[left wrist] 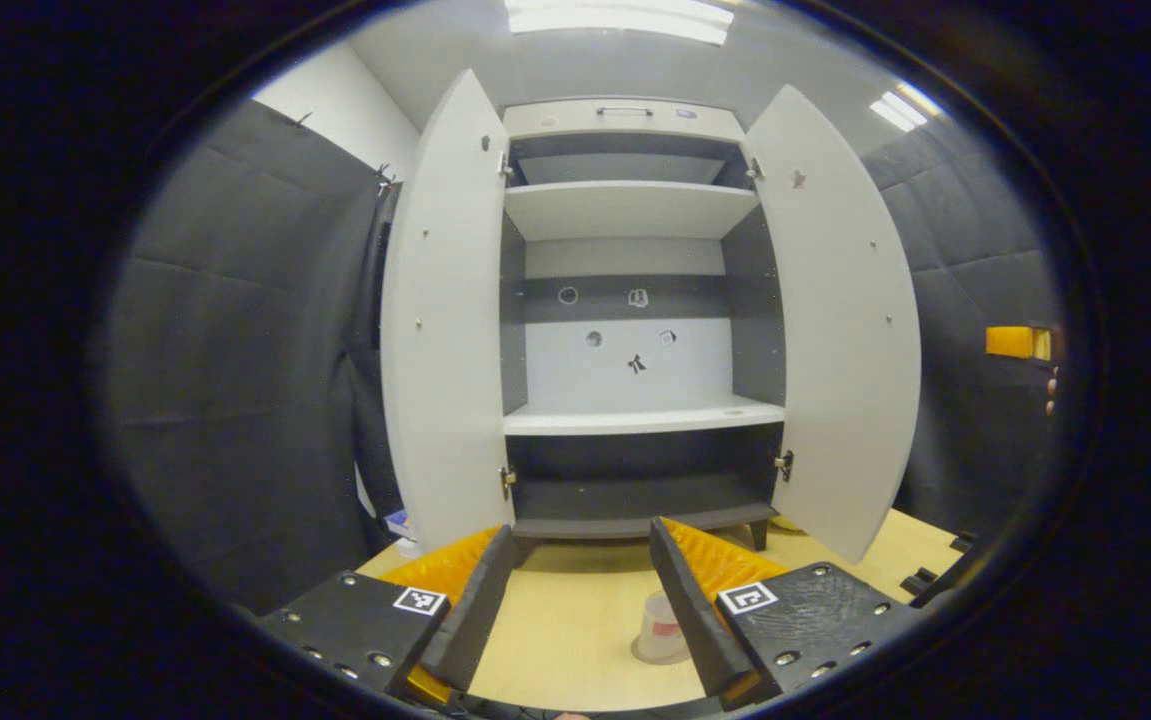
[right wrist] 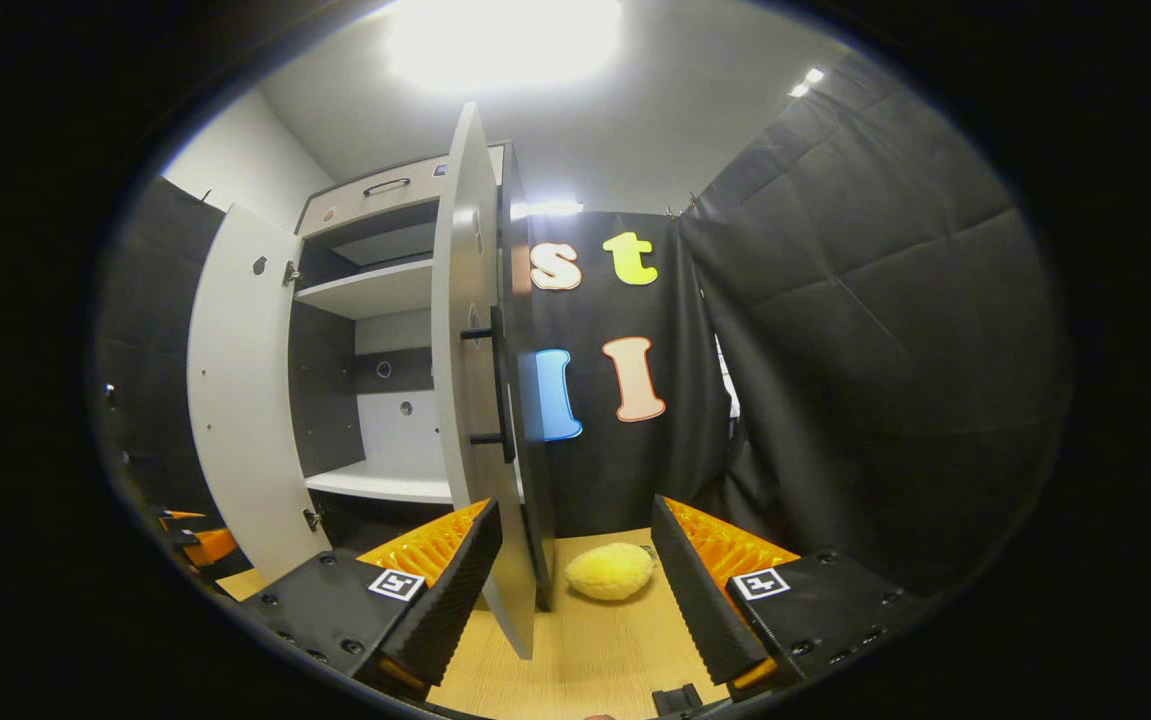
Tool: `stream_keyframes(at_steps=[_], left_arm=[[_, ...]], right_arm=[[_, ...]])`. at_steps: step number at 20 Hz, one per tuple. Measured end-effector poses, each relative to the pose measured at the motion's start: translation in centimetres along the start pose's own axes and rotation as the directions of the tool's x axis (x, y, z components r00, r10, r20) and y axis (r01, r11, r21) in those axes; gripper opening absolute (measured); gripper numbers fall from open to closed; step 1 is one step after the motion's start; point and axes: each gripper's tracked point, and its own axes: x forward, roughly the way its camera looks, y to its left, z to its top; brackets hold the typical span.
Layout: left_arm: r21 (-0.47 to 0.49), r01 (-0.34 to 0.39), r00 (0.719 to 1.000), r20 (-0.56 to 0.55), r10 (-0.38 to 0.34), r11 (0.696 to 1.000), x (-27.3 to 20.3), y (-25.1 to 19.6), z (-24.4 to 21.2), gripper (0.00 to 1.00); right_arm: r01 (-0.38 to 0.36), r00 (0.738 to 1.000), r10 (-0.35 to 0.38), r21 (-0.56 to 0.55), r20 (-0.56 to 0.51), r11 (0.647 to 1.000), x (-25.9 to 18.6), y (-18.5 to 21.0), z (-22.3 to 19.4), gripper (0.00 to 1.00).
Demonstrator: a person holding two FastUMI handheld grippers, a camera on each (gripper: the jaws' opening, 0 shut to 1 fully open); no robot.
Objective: Grasp the bottle in the cabinet with the left hand and place it on the coaster, then close the right door with the right hand and the left door with the left hand.
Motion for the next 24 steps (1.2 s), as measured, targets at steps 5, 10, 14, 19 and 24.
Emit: stream_keyframes(at_steps=[5,10,14,19,24], left_arm=[[0.006,-0.069,0.997,0.019,0.069,0.998,-0.9,5.7,1.9,0.83],[0.025,-0.142,0.989,0.039,0.141,0.99,-1.4,11.9,2.7,0.88],[0.02,-0.186,0.981,0.051,0.185,0.982,-1.1,16.1,3.4,0.89],[0.025,-0.243,0.968,0.073,0.241,0.97,-1.8,20.8,4.2,0.89],[0.0,-0.252,0.966,0.063,0.251,0.968,-0.4,23.0,3.1,0.89]], right_arm=[[0.138,0.99,-0.137,-0.042,0.045,0.989,3.9,-1.2,2.8,0.96],[0.231,0.97,-0.228,-0.039,0.084,0.972,7.4,-1.0,5.2,0.96],[0.26,0.963,-0.254,-0.072,0.088,0.963,9.2,0.4,6.0,0.93],[0.283,0.958,-0.276,-0.109,0.081,0.953,9.6,1.1,5.9,0.92],[0.265,0.963,-0.257,-0.107,0.081,0.958,9.3,2.6,5.8,0.92]])
